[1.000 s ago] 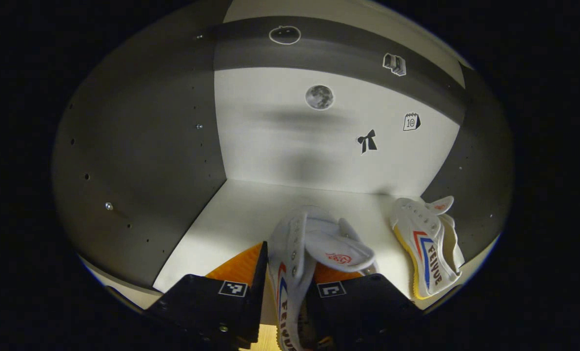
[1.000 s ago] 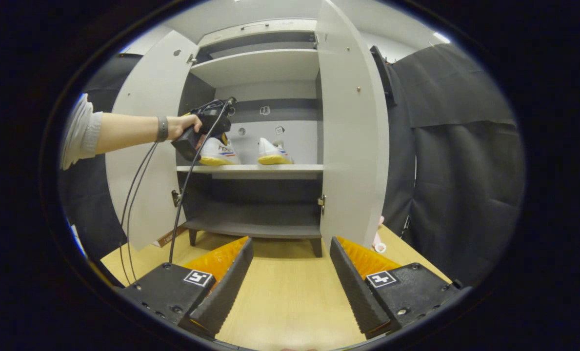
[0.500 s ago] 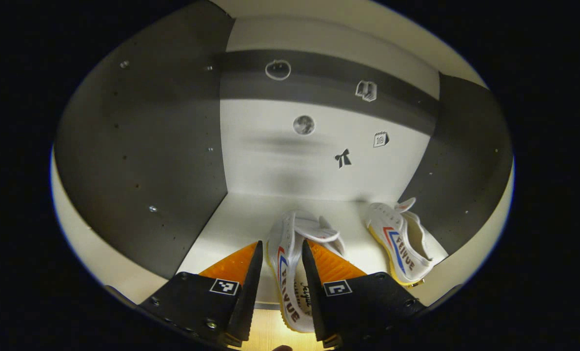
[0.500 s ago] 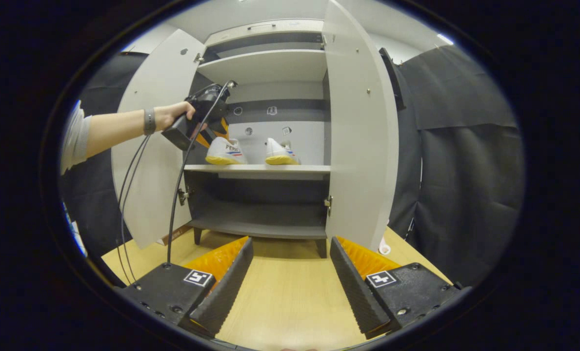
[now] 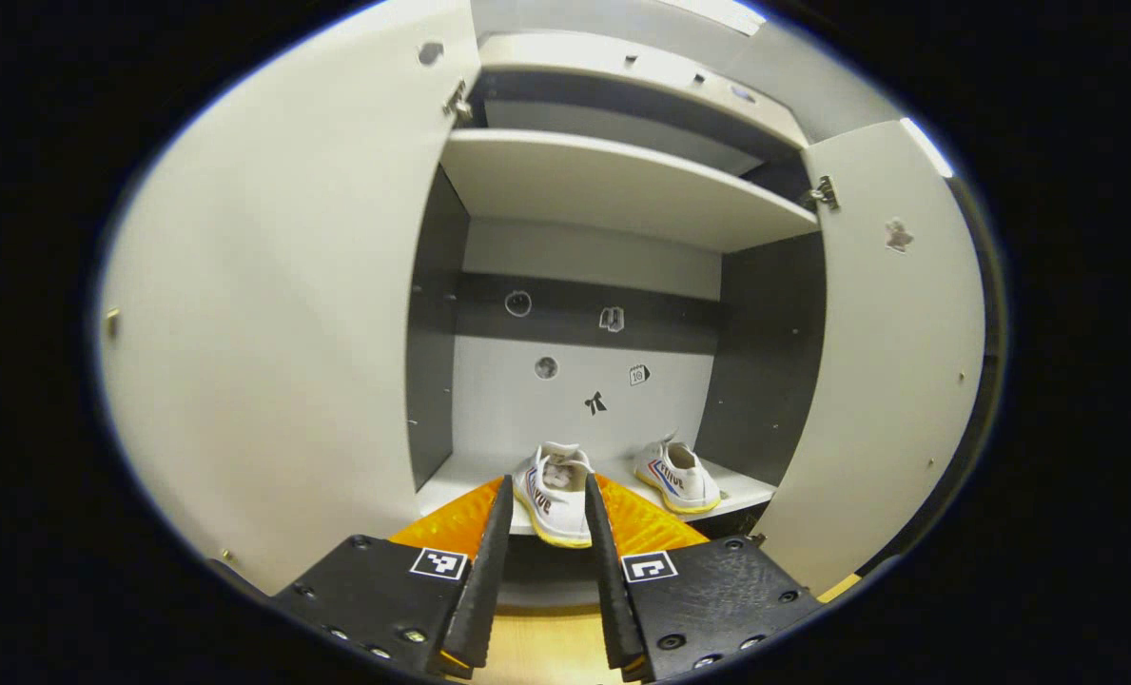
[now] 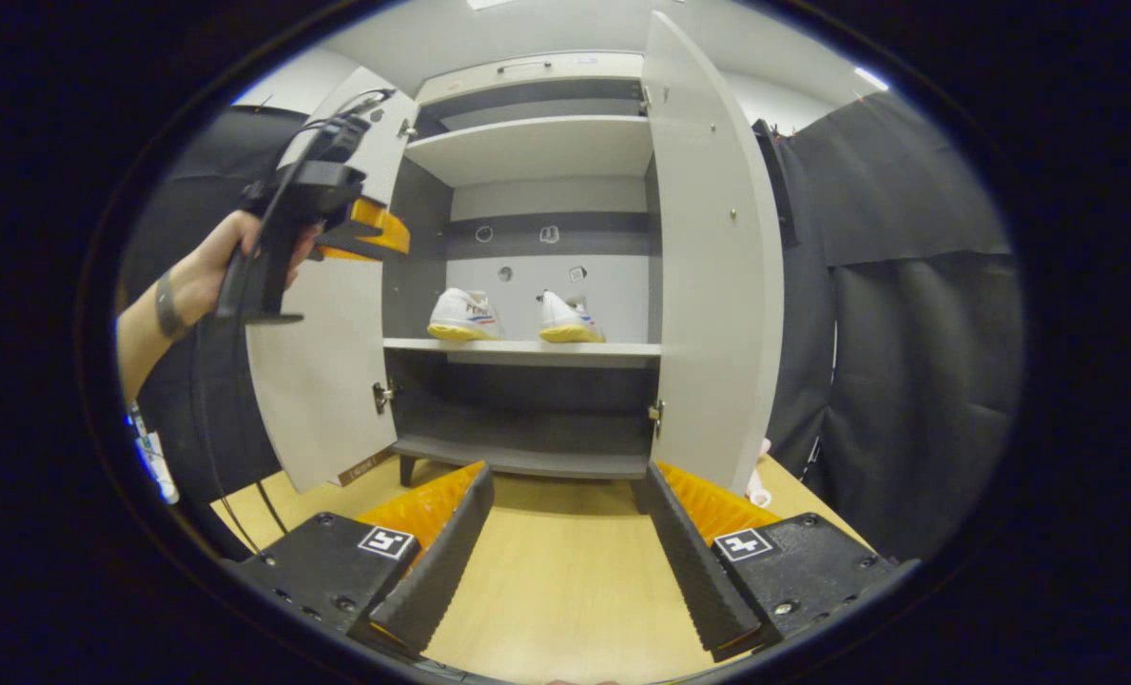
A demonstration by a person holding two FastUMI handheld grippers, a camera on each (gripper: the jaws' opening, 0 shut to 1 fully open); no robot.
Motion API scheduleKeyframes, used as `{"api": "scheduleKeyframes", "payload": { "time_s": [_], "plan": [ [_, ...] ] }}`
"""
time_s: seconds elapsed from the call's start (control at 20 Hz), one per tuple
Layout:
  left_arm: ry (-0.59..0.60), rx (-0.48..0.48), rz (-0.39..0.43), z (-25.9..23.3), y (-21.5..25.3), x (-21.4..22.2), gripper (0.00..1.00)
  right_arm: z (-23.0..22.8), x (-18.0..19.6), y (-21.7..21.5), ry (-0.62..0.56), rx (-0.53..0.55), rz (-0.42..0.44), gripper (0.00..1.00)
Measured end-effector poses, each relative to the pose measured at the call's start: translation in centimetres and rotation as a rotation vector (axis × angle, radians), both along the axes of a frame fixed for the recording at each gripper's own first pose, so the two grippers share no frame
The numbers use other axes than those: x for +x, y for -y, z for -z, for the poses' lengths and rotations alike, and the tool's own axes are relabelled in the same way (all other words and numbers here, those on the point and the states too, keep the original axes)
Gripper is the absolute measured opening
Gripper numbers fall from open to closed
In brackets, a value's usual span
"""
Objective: Grab one shoe with the right hand and put it into the shoe cabinet, grab the other shoe with the left hand and put it into the shoe cabinet; then close the right door with the right hand and the left door with the left hand.
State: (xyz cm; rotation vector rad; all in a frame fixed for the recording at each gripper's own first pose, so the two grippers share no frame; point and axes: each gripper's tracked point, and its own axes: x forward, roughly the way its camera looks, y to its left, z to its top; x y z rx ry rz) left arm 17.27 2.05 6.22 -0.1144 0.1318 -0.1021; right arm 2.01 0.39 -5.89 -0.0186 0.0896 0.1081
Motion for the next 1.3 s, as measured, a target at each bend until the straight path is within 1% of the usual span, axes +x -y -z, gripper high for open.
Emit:
{"api": "scheduleKeyframes", "payload": {
  "time_s": [0.1,0.15,0.2,0.25,0.3,0.35,0.4,0.5,0.6,0.65,0.7,0.8,0.9,1.0,1.1,1.2,1.3],
  "plan": [
    [0.041,0.004,-0.035,1.2,-0.4,-4.8,0.45,-0.4,-0.6,-0.3,0.006,0.006,-0.01,0.99],
    [0.063,0.014,-0.08,1.9,-1.3,-6.7,0.44,-0.6,-0.9,-0.4,0.01,0.006,-0.014,0.99],
    [0.088,0.023,-0.105,2.6,-1.6,-8.3,0.45,-0.7,-1.1,-0.5,0.012,0.004,-0.019,0.99],
    [0.115,0.037,-0.133,3.2,-2.1,-10.0,0.51,-0.6,-1.3,-0.8,0.009,-0.001,-0.023,0.99],
    [0.127,0.06,-0.146,3.7,-2.4,-11.8,0.53,-0.4,-1.5,-1.0,0.002,-0.006,-0.03,1.0],
    [0.136,0.08,-0.165,4.3,-2.7,-13.5,0.72,-0.4,-1.9,-1.3,-0.001,-0.005,-0.037,1.0],
    [0.143,0.094,-0.163,5.0,-2.3,-15.0,0.57,-0.4,-2.1,-1.5,-0.003,-0.002,-0.045,0.99],
    [0.136,0.111,-0.136,6.4,-0.9,-17.4,0.61,-0.5,-2.8,-2.1,0.001,0.004,-0.055,1.0],
    [0.098,0.087,-0.111,8.1,0.5,-19.5,0.68,-0.5,-3.5,-2.5,0.005,0.001,-0.063,0.99],
    [0.079,0.064,-0.098,8.9,1.2,-20.1,0.83,-0.7,-3.9,-2.5,0.007,-0.004,-0.063,0.99],
    [0.063,0.044,-0.096,9.4,1.6,-20.5,0.74,-0.8,-4.3,-2.4,0.013,-0.005,-0.059,0.99],
    [0.046,0.019,-0.072,10.2,2.7,-21.2,0.77,-1.0,-5.2,-1.5,0.022,0.005,-0.043,1.0],
    [0.045,0.027,-0.048,10.7,3.2,-21.5,0.78,-0.8,-5.8,0.6,0.015,0.011,-0.002,1.0],
    [0.034,0.056,-0.048,11.4,3.0,-21.7,0.78,-1.2,-6.1,4.4,0.016,0.005,0.077,0.99],
    [0.028,0.052,-0.042,11.7,3.2,-21.7,0.78,-3.1,-5.9,8.5,0.037,0.021,0.159,0.99],
    [0.018,0.036,-0.035,11.9,3.4,-21.7,0.78,-5.2,-4.7,12.7,0.042,0.021,0.236,1.0],
    [0.014,0.035,-0.032,11.9,3.4,-21.7,0.78,-8.3,-3.6,16.4,0.078,0.015,0.301,1.0]
  ]
}}
